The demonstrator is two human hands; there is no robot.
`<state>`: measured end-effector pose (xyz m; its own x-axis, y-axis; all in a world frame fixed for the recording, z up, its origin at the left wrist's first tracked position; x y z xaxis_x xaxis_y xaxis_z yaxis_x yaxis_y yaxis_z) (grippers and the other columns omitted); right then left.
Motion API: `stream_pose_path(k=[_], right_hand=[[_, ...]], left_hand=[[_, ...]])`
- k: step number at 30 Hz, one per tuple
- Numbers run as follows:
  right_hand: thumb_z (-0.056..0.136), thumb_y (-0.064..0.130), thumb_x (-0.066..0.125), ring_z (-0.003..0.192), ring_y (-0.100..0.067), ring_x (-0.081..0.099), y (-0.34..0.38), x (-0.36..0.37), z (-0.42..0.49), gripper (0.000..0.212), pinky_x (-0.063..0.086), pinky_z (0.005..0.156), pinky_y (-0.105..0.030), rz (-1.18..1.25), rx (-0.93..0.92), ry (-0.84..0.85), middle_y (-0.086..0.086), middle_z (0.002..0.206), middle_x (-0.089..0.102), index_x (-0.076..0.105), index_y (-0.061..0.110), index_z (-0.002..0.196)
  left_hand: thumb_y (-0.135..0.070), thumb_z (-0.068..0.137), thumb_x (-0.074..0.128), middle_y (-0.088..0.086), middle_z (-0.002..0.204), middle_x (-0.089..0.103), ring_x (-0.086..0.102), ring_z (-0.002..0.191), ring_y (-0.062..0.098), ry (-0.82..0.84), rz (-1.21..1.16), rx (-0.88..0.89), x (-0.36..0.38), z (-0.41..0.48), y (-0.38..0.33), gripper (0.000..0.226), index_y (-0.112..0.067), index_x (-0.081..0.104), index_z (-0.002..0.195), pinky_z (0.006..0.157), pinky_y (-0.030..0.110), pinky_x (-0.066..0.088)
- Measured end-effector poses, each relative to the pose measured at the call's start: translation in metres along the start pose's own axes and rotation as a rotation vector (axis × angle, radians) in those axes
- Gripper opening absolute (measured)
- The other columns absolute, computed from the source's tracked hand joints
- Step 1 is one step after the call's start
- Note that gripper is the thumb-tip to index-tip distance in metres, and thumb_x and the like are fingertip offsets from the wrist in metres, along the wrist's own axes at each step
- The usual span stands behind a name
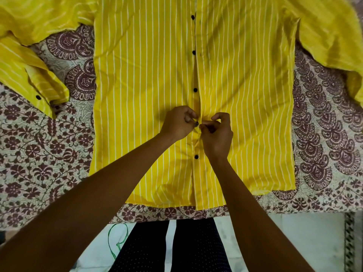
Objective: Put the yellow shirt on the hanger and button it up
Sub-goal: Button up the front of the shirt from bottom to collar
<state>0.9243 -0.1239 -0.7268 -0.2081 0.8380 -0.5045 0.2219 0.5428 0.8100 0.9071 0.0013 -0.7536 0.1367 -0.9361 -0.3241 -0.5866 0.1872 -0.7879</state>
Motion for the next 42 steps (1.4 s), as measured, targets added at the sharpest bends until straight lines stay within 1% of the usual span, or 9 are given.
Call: stream_pose_path(k=[3, 8, 14, 18, 24, 28, 35, 40, 42], right_hand=[[0.081, 0.001, 0.066, 0.060, 0.006, 0.060, -0.001, -0.002, -0.002, 0.032, 0.042, 0.058, -0.006, 0.023, -0.014, 0.016, 0.005, 0.077, 0.066, 0.042, 0.017, 0.095], [0.075, 0.006, 0.073, 0.063, -0.008, 0.066, -0.006, -0.002, 0.004, 0.039, 0.048, 0.064, -0.021, 0.051, 0.040, 0.060, -0.002, 0.074, 0.071, 0.040, 0.018, 0.094], [0.070, 0.010, 0.078, 0.056, 0.007, 0.059, 0.001, 0.003, 0.006, 0.042, 0.039, 0.055, -0.006, 0.001, 0.021, -0.014, 0.002, 0.071, 0.067, 0.041, 0.016, 0.091], [0.065, 0.008, 0.082, 0.064, -0.005, 0.066, 0.001, 0.006, 0.005, 0.047, 0.045, 0.060, -0.011, 0.000, 0.011, 0.017, 0.001, 0.073, 0.069, 0.042, 0.019, 0.087], [0.069, 0.003, 0.077, 0.059, 0.003, 0.061, 0.002, 0.006, 0.009, 0.047, 0.046, 0.057, -0.013, 0.017, 0.033, 0.057, 0.006, 0.068, 0.065, 0.038, 0.029, 0.074], [0.067, -0.005, 0.069, 0.061, -0.025, 0.064, -0.004, 0.011, 0.016, 0.039, 0.052, 0.063, -0.035, 0.196, 0.299, 0.047, -0.007, 0.064, 0.061, 0.039, 0.021, 0.072], [0.081, -0.006, 0.059, 0.041, -0.009, 0.058, -0.008, 0.015, 0.015, 0.021, 0.048, 0.049, -0.019, 0.524, 0.752, 0.167, -0.001, 0.041, 0.059, 0.058, 0.002, 0.062], [0.074, 0.010, 0.071, 0.068, -0.024, 0.067, -0.009, 0.005, 0.024, 0.019, 0.048, 0.064, -0.034, 0.120, 0.371, 0.048, -0.010, 0.069, 0.068, 0.052, 0.015, 0.073], [0.081, 0.017, 0.063, 0.085, -0.028, 0.066, -0.001, -0.010, 0.025, 0.012, 0.045, 0.074, -0.034, -0.173, 0.083, -0.115, -0.012, 0.087, 0.070, 0.059, 0.011, 0.090]], left_hand=[[0.004, 0.076, 0.065, 0.011, 0.066, 0.061, 0.060, 0.065, 0.023, 0.002, -0.026, -0.004, -0.001, 0.001, 0.001, 0.024, -0.017, 0.053, 0.073, 0.067, 0.031, 0.049], [0.007, 0.075, 0.061, 0.006, 0.064, 0.060, 0.062, 0.069, 0.030, 0.000, -0.020, -0.017, -0.004, -0.001, 0.002, 0.026, -0.017, 0.055, 0.067, 0.069, 0.036, 0.050], [-0.016, 0.078, 0.072, 0.003, 0.064, 0.058, 0.064, 0.069, 0.028, -0.060, -0.087, -0.075, -0.001, -0.003, 0.002, 0.032, -0.024, 0.044, 0.067, 0.067, 0.036, 0.049], [0.001, 0.078, 0.066, 0.004, 0.060, 0.054, 0.064, 0.076, 0.041, -0.095, -0.125, -0.080, -0.003, -0.002, 0.006, 0.038, -0.024, 0.039, 0.068, 0.072, 0.051, 0.052], [0.007, 0.082, 0.057, 0.016, 0.067, 0.053, 0.060, 0.072, 0.042, -0.119, -0.113, 0.014, -0.002, -0.002, 0.010, 0.041, -0.025, 0.035, 0.070, 0.066, 0.047, 0.049], [0.008, 0.083, 0.057, 0.008, 0.064, 0.047, 0.050, 0.058, 0.021, -0.151, -0.150, 0.108, 0.001, -0.006, 0.013, 0.045, -0.027, 0.031, 0.073, 0.057, 0.022, 0.040], [0.004, 0.082, 0.061, -0.005, 0.070, 0.048, 0.053, 0.063, 0.013, -0.138, -0.167, 0.228, 0.002, -0.008, 0.021, 0.042, -0.026, 0.032, 0.076, 0.063, 0.037, 0.046], [-0.007, 0.082, 0.064, 0.002, 0.075, 0.059, 0.061, 0.071, 0.022, -0.233, 0.016, 0.245, -0.001, -0.022, 0.005, 0.017, -0.012, 0.048, 0.088, 0.066, 0.045, 0.051], [-0.028, 0.088, 0.054, 0.004, 0.101, 0.064, 0.060, 0.095, 0.025, -0.353, 0.421, 0.373, -0.006, -0.032, 0.006, 0.022, -0.015, 0.056, 0.105, 0.080, 0.045, 0.048]])
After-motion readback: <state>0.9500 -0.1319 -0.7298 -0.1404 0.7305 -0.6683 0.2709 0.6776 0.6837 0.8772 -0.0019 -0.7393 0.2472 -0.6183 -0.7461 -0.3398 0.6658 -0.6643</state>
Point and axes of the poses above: each hand's wrist, its own z-axis towards the middle knuckle, its own x-axis out of the palm, y = z × x, the point moved 4 cm from there along z, towards the middle knuckle
